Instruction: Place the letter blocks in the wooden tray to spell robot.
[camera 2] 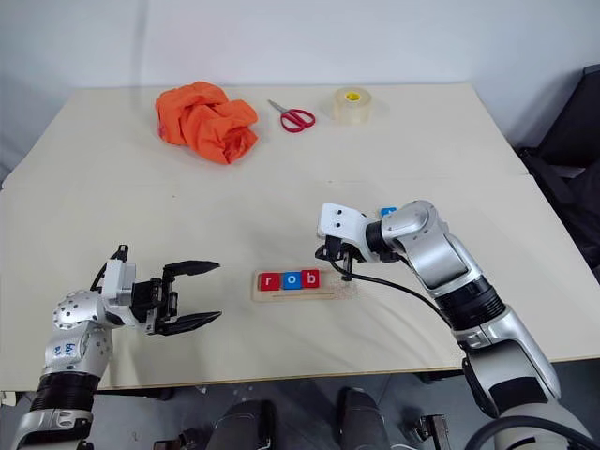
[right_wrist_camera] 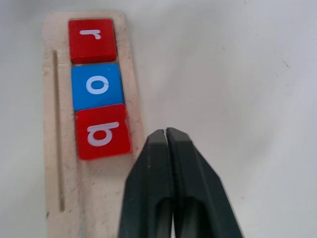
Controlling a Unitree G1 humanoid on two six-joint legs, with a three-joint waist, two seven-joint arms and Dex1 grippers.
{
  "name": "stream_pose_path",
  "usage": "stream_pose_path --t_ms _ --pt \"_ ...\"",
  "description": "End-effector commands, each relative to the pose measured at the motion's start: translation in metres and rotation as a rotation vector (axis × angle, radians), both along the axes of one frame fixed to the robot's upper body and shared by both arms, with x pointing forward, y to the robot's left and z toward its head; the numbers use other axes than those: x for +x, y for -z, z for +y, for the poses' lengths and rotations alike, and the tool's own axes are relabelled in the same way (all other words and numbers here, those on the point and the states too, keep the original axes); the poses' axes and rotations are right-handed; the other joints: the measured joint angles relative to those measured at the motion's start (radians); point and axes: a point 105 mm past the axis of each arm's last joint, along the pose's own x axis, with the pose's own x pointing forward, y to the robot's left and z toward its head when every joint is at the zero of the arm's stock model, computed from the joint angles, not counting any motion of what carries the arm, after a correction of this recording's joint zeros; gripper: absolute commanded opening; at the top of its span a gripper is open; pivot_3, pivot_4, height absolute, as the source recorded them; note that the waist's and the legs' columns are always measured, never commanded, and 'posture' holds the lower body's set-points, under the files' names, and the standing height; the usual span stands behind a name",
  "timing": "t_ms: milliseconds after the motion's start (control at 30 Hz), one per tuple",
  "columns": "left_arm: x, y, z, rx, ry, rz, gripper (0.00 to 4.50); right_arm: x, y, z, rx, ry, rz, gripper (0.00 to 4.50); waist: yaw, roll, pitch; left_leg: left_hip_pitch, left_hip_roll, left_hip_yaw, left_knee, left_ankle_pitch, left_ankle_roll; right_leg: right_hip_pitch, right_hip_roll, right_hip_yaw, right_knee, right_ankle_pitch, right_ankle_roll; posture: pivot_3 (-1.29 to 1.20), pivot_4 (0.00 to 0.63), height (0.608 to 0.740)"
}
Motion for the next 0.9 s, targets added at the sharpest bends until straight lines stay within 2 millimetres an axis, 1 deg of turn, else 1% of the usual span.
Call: stream_pose_path --t_ms 33,233,367,433,733,800,900 --pt "-0.004 -0.007 0.002 0.004 -0.008 -0.031 4.50 -0.001 -0.005 0.010 0.006 -0.045 -0.032 0.04 0.000 0.000 0.000 0.000 0.000 0.000 0.000 0.000 0.000 0.000 0.000 0.000 0.000 0.000 0.000 0.00 0.150 0.740" --pt "-0.008 -0.006 0.003 0.003 -0.025 -0.029 4.50 -0.006 0.004 0.017 -0.002 -0.086 -0.013 0.04 0.000 0.000 0.000 0.000 0.000 0.000 0.000 0.000 0.000 0.000 0.000 0.000 0.000 0.000 0.000 0.00 0.150 0.740" --pt "-0.008 -0.006 0.003 0.003 -0.031 -0.030 4.50 -0.011 0.005 0.018 -0.004 -0.115 -0.003 0.04 0.000 0.000 0.000 0.000 0.000 0.000 0.000 0.000 0.000 0.000 0.000 0.000 0.000 0.000 0.000 0.00 0.150 0.740" --pt "-0.008 -0.006 0.002 0.003 -0.032 -0.029 4.50 -0.013 0.006 0.018 -0.009 -0.127 0.003 0.04 0.000 0.000 0.000 0.000 0.000 0.000 0.000 0.000 0.000 0.000 0.000 0.000 0.000 0.000 0.000 0.00 0.150 0.740" --pt "-0.004 -0.006 -0.001 -0.003 -0.025 -0.030 4.50 -0.013 0.014 0.009 -0.040 -0.110 0.005 0.04 0.000 0.000 0.000 0.000 0.000 0.000 0.000 0.000 0.000 0.000 0.000 0.000 0.000 0.000 0.000 0.00 0.150 0.740" --pt "-0.003 -0.007 -0.002 -0.003 -0.021 -0.031 4.50 -0.011 0.010 0.009 -0.023 -0.101 -0.014 0.04 0.000 0.000 0.000 0.000 0.000 0.000 0.000 0.000 0.000 0.000 0.000 0.000 0.000 0.000 0.000 0.00 0.150 0.740" --pt "-0.001 -0.007 -0.003 -0.002 -0.018 -0.033 4.50 -0.009 -0.007 0.010 0.035 -0.083 -0.051 0.04 0.000 0.000 0.000 0.000 0.000 0.000 0.000 0.000 0.000 0.000 0.000 0.000 0.000 0.000 0.000 0.00 0.150 0.740"
